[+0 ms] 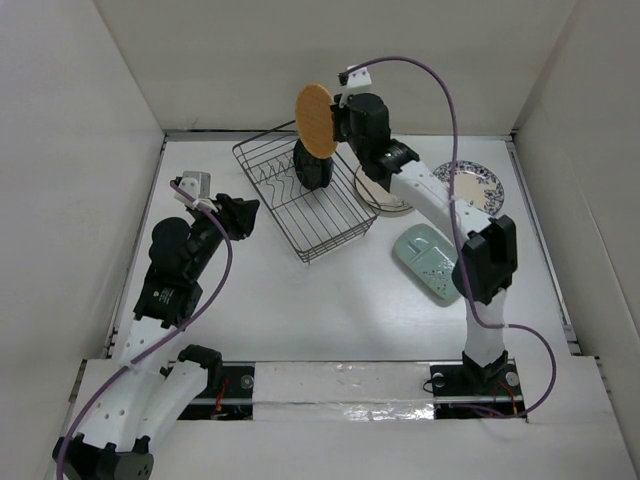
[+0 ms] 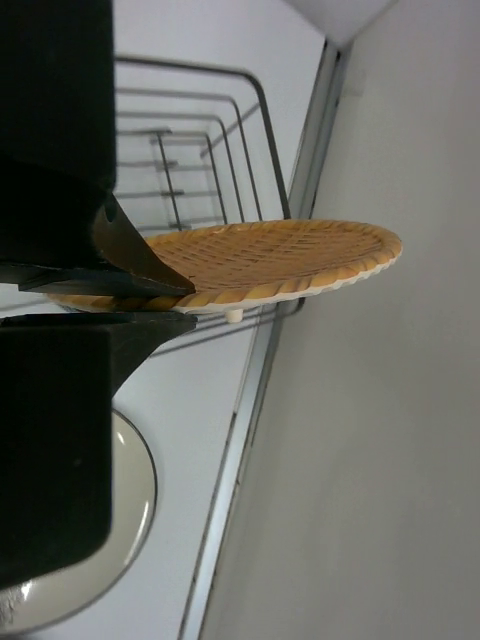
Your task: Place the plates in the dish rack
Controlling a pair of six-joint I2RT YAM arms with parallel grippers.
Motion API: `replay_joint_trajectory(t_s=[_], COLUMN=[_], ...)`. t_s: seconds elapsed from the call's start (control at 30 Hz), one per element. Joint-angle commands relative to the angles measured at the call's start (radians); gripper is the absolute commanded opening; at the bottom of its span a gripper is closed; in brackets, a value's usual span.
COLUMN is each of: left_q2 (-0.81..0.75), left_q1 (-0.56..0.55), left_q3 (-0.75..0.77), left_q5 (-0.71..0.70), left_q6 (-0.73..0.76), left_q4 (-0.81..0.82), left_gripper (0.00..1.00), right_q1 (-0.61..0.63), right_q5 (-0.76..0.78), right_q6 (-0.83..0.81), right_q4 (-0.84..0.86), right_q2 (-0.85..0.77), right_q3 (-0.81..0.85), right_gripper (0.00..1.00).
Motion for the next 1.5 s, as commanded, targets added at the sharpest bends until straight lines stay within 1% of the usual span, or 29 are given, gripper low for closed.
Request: replay_joint_trajectory(t_s=[0.0,0.07,0.13,0.43,0.63,0.77,0.83,0.87,0.9,0.93,0.97,1.0,1.03,1.07,1.1,1.13,1.17,1.2,1.23,1.27,1.3,1.33,1.37,1.4,1.43,1.47], left_q2=[-0.002,0.0,0.001,0.006,0.007,0.007,0.007,0.007,0.007,0.006,0.004,0.003,0.001,0.0,0.0,-0.002,-0.006,-0.008,-0.011,-0.016,-0.017,-0.019,-0.022,-0.023,-0.023,-0.025], left_q1=[-0.008,-0.008,-0.008,-0.008,-0.008,-0.008,-0.008,-0.008,-0.008,-0.008,-0.008,-0.008,-0.008,-0.008,-0.008,-0.008,-0.008,-0.008,-0.008,-0.008,-0.008,-0.008,-0.008,-0.008,-0.008,-0.008], left_q3=[0.007,0.007,0.008,0.008,0.004,0.002,0.004,0.002,0.002,0.001,0.002,0.001,0.001,0.001,-0.001,-0.001,-0.001,-0.001,-0.001,-0.002,-0.002,-0.002,-0.004,-0.004,-0.004,-0.005], left_q5=[-0.004,-0.005,-0.005,-0.004,-0.004,0.0,0.001,0.003,0.003,0.003,0.003,0.004,0.003,0.004,0.004,0.004,0.003,0.001,0.001,0.003,0.003,0.004,0.009,0.012,0.013,0.016], left_q6=[0.014,0.015,0.015,0.015,0.015,0.014,0.011,0.012,0.011,0.011,0.011,0.011,0.009,0.009,0.011,0.011,0.011,0.009,0.009,0.011,0.008,0.008,0.006,0.006,0.005,0.005], left_q4=[0.028,0.026,0.026,0.026,0.029,0.031,0.032,0.032,0.034,0.034,0.034,0.035,0.035,0.035,0.037,0.037,0.037,0.037,0.037,0.038,0.038,0.04,0.042,0.043,0.043,0.043], left_gripper=[0.38,0.38,0.39,0.38,0.38,0.39,0.39,0.39,0.39,0.39,0.39,0.39,0.39,0.39,0.39,0.39,0.39,0.39,0.39,0.39,0.39,0.38,0.37,0.37,0.35,0.34], right_q1=[0.038,0.061,0.075,0.131,0.167,0.194,0.194,0.194,0.194,0.194,0.194,0.194,0.185,0.185,0.176,0.159,0.148,0.118,0.101,0.081,0.057,0.003,-0.026,-0.057,-0.089,-0.158], right_q5=[0.162,0.193,0.227,0.3,0.32,0.362,0.356,0.348,0.34,0.336,0.327,0.298,0.279,0.262,0.23,0.207,0.183,0.134,0.112,0.095,0.065,0.048,0.034,0.034,0.024,0.006], right_q6=[-0.177,-0.207,-0.212,-0.249,-0.205,-0.176,-0.148,-0.113,-0.094,-0.077,-0.033,-0.021,-0.011,0.011,0.025,0.042,0.08,0.102,0.123,0.172,0.203,0.232,0.281,0.306,0.332,0.388], right_q4=[0.018,0.004,-0.004,0.039,0.039,0.104,0.111,0.11,0.102,0.09,0.064,0.058,0.056,0.055,0.055,0.058,0.079,0.098,0.119,0.151,0.164,0.18,0.212,0.222,0.223,0.217], right_q2=[0.088,0.138,0.19,0.29,0.322,0.311,0.298,0.29,0.285,0.27,0.256,0.239,0.215,0.155,0.12,0.078,-0.012,-0.063,-0.113,-0.162,-0.257,-0.3,-0.369,-0.37,-0.415,-0.43], right_q3=[0.209,0.275,0.3,0.304,0.246,0.174,0.127,0.114,0.099,0.097,0.094,0.087,0.055,0.033,0.009,-0.063,-0.112,-0.169,-0.233,-0.359,-0.424,-0.488,-0.616,-0.674,-0.721,-0.764], right_gripper=[0.0,0.0,0.0,0.0,0.0,0.0,0.0,0.03,0.12,0.23,0.45,0.53,0.58,0.64,0.65,0.66,0.66,0.66,0.59,0.51,0.36,0.21,0.0,0.0,0.0,0.0])
